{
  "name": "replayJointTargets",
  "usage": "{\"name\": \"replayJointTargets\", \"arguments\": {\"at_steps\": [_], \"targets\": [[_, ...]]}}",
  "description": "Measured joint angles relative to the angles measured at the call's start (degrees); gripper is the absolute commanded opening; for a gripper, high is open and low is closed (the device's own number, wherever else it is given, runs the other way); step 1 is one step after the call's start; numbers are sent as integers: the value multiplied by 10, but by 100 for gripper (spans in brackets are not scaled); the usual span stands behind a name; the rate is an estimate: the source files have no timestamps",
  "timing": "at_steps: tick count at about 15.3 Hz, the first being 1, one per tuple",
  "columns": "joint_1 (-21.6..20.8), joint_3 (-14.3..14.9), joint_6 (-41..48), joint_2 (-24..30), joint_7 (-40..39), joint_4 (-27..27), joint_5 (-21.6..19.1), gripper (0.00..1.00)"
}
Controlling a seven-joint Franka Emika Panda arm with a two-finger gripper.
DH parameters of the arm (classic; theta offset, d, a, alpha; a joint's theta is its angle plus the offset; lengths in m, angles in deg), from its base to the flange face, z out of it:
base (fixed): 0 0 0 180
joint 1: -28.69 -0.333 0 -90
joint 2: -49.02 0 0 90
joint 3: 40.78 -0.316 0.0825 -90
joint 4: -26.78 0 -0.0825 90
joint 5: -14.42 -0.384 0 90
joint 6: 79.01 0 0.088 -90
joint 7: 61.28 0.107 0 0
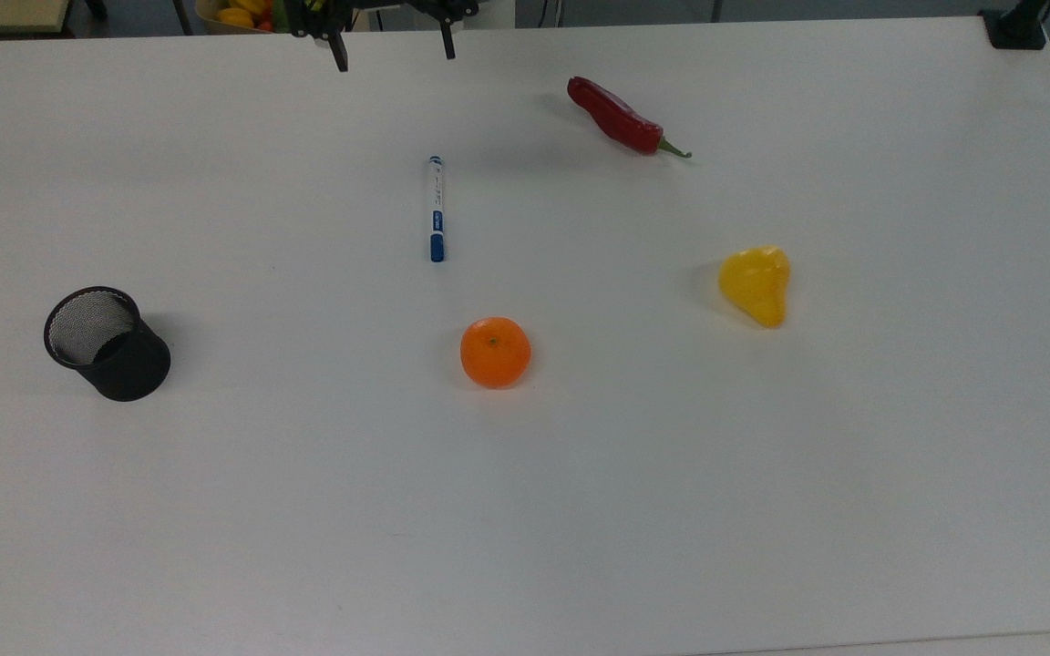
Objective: Place marker
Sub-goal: 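Move the open gripper over the blue-capped white marker and lower it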
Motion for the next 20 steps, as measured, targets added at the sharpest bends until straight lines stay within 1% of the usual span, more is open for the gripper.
{"name": "replayJointTargets", "arguments": {"at_steps": [4,13,16,20], "targets": [[-1,0,0,-2,0,-23,0,100],[-3,-2,-1,-5,2,-102,2,100],[-6,-2,-22,-15,2,-119,27,100],[-17,-3,-52,-38,6,-138,44,100]]}}
